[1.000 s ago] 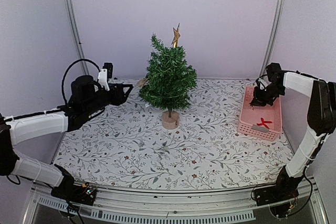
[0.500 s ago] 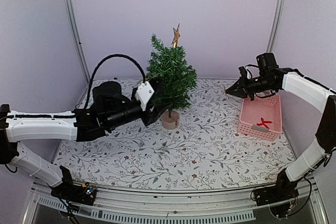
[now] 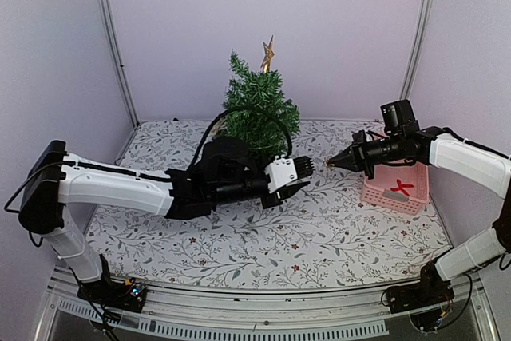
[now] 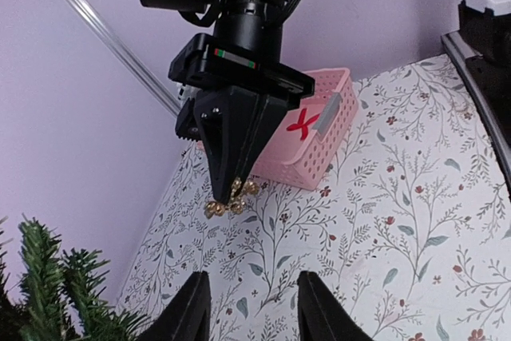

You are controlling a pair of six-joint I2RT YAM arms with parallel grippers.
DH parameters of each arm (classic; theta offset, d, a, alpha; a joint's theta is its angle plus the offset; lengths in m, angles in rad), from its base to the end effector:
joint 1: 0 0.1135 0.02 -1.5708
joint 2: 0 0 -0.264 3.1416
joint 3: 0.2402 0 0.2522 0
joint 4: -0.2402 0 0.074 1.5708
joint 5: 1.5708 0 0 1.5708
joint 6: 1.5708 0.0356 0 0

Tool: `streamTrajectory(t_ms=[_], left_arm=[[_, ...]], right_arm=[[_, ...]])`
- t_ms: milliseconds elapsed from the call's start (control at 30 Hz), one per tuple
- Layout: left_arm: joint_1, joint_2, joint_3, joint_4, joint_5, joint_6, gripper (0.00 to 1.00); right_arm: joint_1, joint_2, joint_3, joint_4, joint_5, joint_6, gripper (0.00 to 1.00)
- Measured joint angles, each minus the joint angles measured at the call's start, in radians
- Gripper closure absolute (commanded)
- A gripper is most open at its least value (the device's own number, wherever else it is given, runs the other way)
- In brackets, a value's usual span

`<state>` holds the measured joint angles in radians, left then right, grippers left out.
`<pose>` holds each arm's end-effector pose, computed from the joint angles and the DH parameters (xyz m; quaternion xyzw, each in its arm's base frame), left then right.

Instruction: Decorate the small christmas tree

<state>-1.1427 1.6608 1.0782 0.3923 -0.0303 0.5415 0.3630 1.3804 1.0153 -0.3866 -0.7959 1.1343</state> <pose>0.1624 -0.3534 0.2710 0.5688 0.5206 -0.1774 0.6116 0.2644 0.1276 0.2738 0.1751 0.8416 0.5103 0.0270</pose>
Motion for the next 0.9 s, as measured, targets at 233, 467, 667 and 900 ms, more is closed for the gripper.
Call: streamTrajectory(t_ms=[233,467,667,900], left_arm=[[-0.005,0.100,0.086,0.014,0.056,0.013,0.65],[-0.006,0.155,0.124,0.016,0.049,0.011,0.67],[-0.006,0.161,0.127,0.023,0.033,0.008,0.70],[-0.006,0.176,0.138,0.039,-0.002,0.009,0.80]], right_arm=[[0.057,-0.042,-0.043,0.049,0.003,0.217,1.00],[0.107,-0.041,-0.043,0.086,0.002,0.314,1.00],[0.115,-0.035,-0.043,0.089,0.004,0.335,1.00],[0.127,-0.027,-0.043,0.089,0.005,0.344,1.00]])
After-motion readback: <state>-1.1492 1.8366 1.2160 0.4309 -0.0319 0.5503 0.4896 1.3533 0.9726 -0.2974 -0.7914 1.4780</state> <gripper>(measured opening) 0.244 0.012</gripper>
